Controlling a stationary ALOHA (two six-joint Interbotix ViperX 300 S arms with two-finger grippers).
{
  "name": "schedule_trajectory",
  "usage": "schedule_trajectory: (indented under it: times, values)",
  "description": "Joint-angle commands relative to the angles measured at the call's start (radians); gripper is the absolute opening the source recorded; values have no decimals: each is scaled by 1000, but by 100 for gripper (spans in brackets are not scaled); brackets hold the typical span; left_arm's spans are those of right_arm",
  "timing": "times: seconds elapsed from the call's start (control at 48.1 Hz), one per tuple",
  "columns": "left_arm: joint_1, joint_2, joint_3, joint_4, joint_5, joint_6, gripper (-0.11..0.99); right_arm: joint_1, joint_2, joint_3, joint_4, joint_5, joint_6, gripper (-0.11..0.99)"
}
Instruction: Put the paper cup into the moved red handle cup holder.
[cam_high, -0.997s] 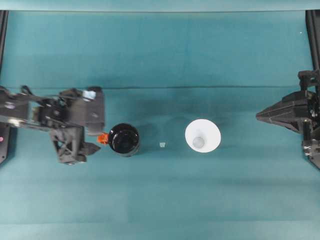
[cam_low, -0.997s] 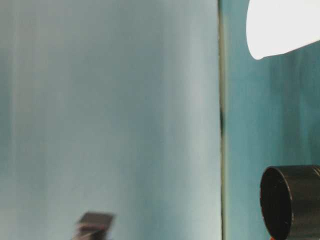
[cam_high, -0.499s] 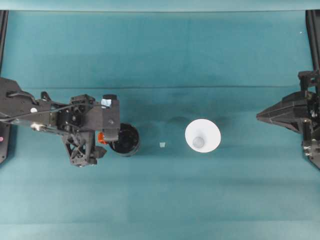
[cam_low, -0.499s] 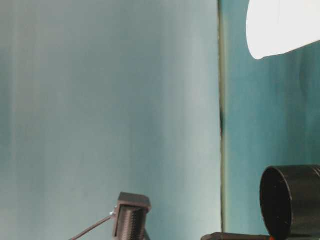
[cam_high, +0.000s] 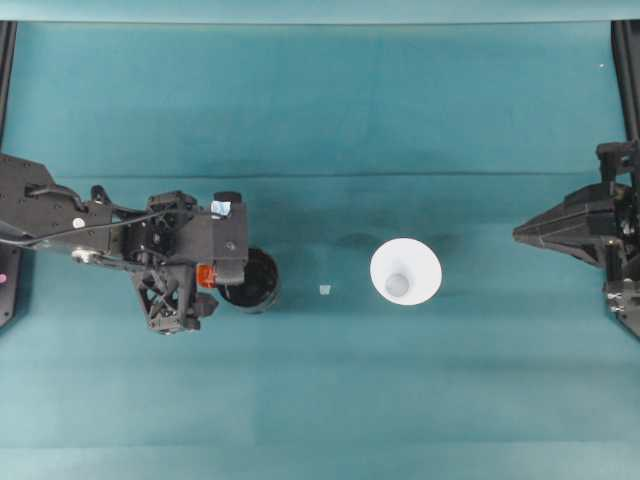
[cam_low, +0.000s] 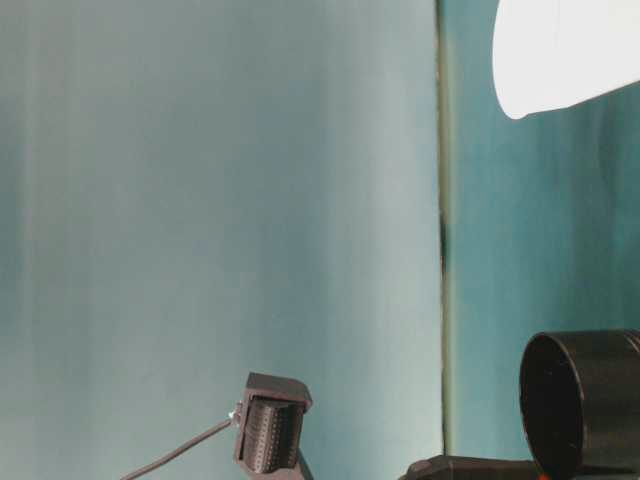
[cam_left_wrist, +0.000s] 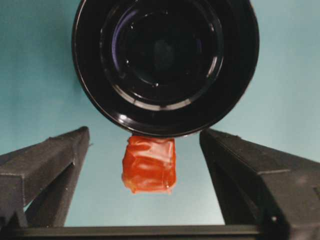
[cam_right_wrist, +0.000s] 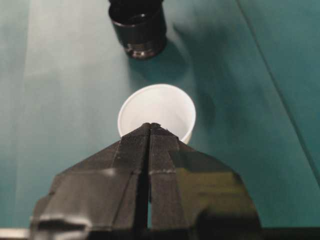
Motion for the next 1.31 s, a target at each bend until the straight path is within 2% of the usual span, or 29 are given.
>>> schedule_trajectory:
  times: [0.0,0.083,0.145,0.249,0.291,0.457,0.686,0.852,1.06,1.288]
  values:
    - [0,-5,-18,3,-6,2,92,-2,5,-21,-2,-5,11,-11]
    - [0,-5,-23,3,-3,5,80,-2,5,-20,-2,-5,11,-11]
    - [-5,-5,-26,3,-3,14,65,-2,5,-20,-2,-5,11,-11]
    - [-8,-8,-25,3,-2,38,33,-2,5,-20,0,-5,11,-11]
    - [-8,-9,-26,3,0,52,27,-2,6,-20,-2,-5,11,-11]
    - [-8,-11,-31,3,5,94,28,-2,5,-20,-2,-6,11,-11]
    - [-8,-28,-57,3,12,87,28,-2,5,-20,-2,-5,11,-11]
    - [-3,-110,-101,3,100,87,28,-2,5,-20,-2,-6,11,-11]
    - [0,-192,-196,3,215,86,28,-2,5,-21,-2,-5,11,-11]
    - [0,-155,-264,3,232,91,28,-2,5,-21,0,-5,11,-11]
